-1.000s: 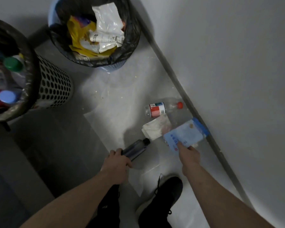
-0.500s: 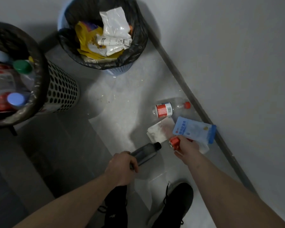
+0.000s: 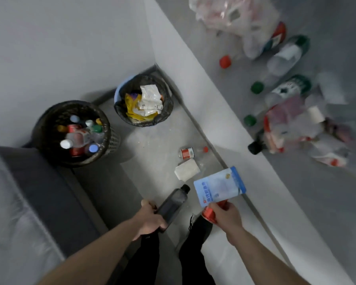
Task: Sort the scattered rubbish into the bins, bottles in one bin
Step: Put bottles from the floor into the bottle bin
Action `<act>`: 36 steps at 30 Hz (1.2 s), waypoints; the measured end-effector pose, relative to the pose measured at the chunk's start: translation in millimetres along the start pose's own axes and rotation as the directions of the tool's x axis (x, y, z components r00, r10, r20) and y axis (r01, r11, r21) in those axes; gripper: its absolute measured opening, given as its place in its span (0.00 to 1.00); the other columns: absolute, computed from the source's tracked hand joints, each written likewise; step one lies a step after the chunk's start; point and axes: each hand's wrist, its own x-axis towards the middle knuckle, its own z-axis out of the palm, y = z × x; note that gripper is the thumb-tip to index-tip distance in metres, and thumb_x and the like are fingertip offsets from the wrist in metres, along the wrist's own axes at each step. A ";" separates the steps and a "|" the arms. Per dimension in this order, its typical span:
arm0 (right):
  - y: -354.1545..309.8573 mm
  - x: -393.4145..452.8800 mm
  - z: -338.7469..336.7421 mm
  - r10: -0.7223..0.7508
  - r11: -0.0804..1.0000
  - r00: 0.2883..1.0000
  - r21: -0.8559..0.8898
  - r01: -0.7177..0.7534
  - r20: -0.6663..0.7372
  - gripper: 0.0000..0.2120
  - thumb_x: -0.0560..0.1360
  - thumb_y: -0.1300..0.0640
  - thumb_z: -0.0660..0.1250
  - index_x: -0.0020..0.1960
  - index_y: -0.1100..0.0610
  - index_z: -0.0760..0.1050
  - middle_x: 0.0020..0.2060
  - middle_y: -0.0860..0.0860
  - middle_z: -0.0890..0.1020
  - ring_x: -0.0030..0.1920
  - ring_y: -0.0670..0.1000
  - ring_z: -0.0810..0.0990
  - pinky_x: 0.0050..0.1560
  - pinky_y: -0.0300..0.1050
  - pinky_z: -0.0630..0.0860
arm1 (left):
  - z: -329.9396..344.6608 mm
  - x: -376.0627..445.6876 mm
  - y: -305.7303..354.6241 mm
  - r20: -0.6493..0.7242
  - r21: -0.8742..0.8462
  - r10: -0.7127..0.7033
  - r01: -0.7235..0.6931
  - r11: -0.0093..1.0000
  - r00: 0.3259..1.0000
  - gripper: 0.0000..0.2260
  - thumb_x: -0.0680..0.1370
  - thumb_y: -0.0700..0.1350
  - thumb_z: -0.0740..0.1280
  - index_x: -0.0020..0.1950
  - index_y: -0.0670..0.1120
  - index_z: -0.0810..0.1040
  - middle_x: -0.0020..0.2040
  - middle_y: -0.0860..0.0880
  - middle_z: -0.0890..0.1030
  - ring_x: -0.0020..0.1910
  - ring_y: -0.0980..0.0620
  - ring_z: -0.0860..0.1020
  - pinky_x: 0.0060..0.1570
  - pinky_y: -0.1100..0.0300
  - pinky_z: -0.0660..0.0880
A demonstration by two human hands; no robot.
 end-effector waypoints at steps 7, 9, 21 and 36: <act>-43.1 -169.6 -75.9 -0.141 0.990 0.990 0.029 0.141 0.015 0.18 0.70 0.48 0.75 0.58 0.48 0.79 0.52 0.47 0.84 0.52 0.50 0.83 0.56 0.55 0.82 | -18.2 -200.2 35.4 0.065 -0.114 0.010 -0.003 0.994 0.998 0.38 0.65 0.38 0.76 0.69 0.55 0.63 0.59 0.49 0.76 0.55 0.47 0.79 0.41 0.57 0.81; -53.4 -215.5 -92.7 -0.183 0.982 0.983 0.058 0.181 0.028 0.16 0.72 0.50 0.75 0.59 0.47 0.77 0.52 0.47 0.83 0.52 0.50 0.82 0.54 0.52 0.82 | -24.2 -250.4 40.0 0.059 -0.127 0.056 -0.048 0.991 0.997 0.38 0.65 0.34 0.74 0.69 0.58 0.66 0.59 0.48 0.77 0.56 0.46 0.79 0.44 0.56 0.81; -85.6 -374.2 -127.9 -0.302 0.952 0.937 0.111 0.286 0.173 0.16 0.65 0.47 0.74 0.51 0.50 0.83 0.44 0.47 0.87 0.48 0.52 0.86 0.53 0.58 0.83 | -46.5 -395.4 10.2 -0.299 -0.296 0.216 -0.306 0.905 0.930 0.28 0.56 0.37 0.70 0.56 0.46 0.73 0.39 0.43 0.78 0.36 0.45 0.77 0.29 0.60 0.71; -202.6 -395.6 -30.7 -0.284 0.952 0.930 0.187 0.244 0.232 0.20 0.69 0.51 0.75 0.60 0.49 0.79 0.56 0.54 0.82 0.56 0.56 0.82 0.44 0.50 0.85 | -209.3 -399.3 15.3 -0.367 -0.339 0.299 -0.426 0.839 0.881 0.35 0.57 0.47 0.76 0.63 0.52 0.72 0.53 0.43 0.80 0.51 0.42 0.80 0.42 0.53 0.79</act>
